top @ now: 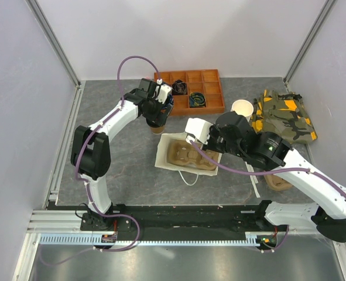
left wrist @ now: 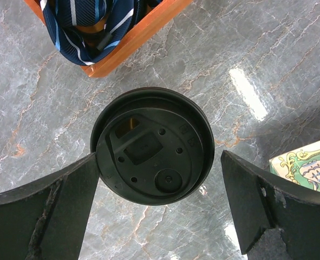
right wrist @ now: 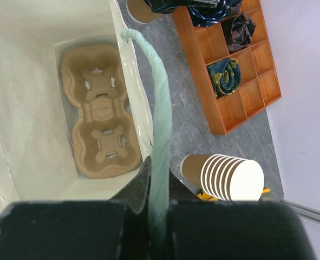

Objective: Pack the takeout coffee

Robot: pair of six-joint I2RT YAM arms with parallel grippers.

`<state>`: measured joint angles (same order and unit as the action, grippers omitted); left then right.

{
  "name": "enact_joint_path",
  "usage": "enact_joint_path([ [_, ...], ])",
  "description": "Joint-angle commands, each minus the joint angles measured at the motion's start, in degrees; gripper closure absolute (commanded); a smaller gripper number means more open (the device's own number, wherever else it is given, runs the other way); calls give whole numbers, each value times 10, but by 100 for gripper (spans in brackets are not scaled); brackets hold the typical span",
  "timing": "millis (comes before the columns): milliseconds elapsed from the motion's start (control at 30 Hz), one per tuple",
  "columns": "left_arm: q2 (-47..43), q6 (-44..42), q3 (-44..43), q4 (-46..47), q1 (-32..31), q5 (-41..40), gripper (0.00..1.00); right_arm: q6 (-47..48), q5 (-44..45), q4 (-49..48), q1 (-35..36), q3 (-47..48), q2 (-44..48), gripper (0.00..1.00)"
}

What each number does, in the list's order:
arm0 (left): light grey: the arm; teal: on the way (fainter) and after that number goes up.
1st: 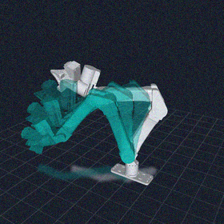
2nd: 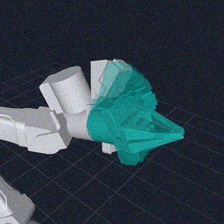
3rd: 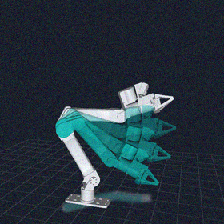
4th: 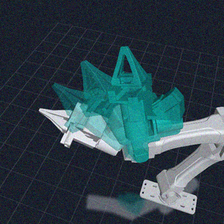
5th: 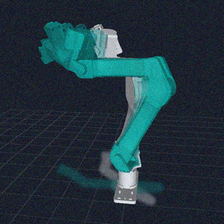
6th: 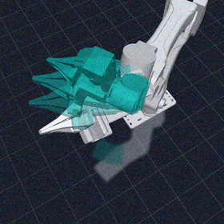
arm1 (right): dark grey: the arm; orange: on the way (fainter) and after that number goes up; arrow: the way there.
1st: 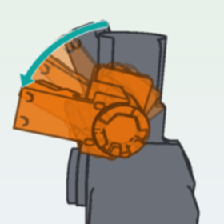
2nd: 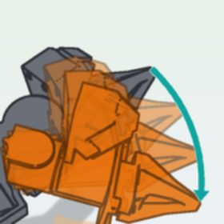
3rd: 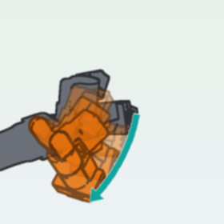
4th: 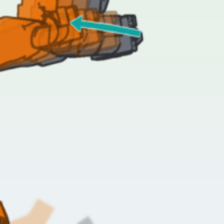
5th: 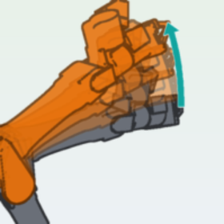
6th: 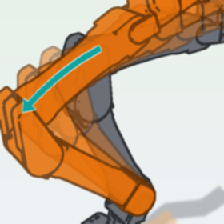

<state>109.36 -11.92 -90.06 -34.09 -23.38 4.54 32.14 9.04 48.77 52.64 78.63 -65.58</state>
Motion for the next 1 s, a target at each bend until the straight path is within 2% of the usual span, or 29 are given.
enact_joint_path([
  [0, 4, -21, -6, 23, -2, -5, 2, -9, 16, -3, 2, 26, 0, 100],
  [567, -13, -40, 7, 27, -3, -18, 20, -4, 22, -3, 2, 28, -7, 100],
  [767, -58, -43, 29, 24, -2, -11, 26, -2, 19, -7, 2, 29, -10, 100],
  [967, -105, -49, 62, 14, -1, 0, 27, -3, 17, -15, 2, 30, -12, 100],
])
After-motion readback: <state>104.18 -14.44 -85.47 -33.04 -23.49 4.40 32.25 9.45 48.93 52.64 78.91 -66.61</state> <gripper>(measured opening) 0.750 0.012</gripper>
